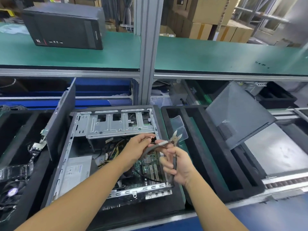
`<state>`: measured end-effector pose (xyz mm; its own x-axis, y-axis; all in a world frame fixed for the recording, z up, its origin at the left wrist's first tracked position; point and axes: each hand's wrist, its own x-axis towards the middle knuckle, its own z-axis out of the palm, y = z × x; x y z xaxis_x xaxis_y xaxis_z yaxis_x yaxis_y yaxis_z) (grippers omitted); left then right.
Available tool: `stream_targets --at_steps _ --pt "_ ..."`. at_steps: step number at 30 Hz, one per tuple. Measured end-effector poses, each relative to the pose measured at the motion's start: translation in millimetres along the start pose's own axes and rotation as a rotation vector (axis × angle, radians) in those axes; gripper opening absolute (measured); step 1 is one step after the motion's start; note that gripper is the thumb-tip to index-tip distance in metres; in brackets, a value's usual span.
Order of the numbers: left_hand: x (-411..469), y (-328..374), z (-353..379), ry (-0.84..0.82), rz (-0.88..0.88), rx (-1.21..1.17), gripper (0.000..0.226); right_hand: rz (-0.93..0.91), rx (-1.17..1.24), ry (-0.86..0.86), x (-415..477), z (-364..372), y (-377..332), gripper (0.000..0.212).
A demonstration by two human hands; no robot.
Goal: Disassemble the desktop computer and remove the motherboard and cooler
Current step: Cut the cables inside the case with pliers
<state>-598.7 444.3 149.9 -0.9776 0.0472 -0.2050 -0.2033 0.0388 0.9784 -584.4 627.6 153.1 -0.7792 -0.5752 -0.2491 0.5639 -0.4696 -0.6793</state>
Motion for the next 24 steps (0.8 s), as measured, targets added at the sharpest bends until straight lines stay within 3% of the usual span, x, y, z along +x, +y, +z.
stream_targets --at_steps 7,12,14,16,18,24 --pt "20.8 8.5 64.6 0.037 -0.027 -0.002 0.027 -0.163 0.093 0.172 -46.6 -49.2 -44.0 0.046" --pt "49.6 8.0 125.4 -0.061 -0.286 0.004 0.035 -0.245 0.069 0.422 -78.2 -80.8 -58.2 0.047" --pt "60.7 8.3 144.0 -0.163 -0.407 0.005 0.039 -0.256 0.049 0.504 -86.5 -90.0 -59.0 0.045" --pt "73.1 7.1 153.2 -0.349 -0.512 0.028 0.071 -0.258 0.047 0.566 -92.2 -96.6 -59.1 0.044" --pt "82.7 7.0 158.0 -0.458 -0.551 0.028 0.084 -0.266 0.055 0.598 -96.2 -100.9 -60.2 0.043" --pt "92.0 0.0 142.9 -0.183 -0.334 0.126 0.056 -0.239 0.013 0.608 -83.4 -94.6 -64.3 0.043"
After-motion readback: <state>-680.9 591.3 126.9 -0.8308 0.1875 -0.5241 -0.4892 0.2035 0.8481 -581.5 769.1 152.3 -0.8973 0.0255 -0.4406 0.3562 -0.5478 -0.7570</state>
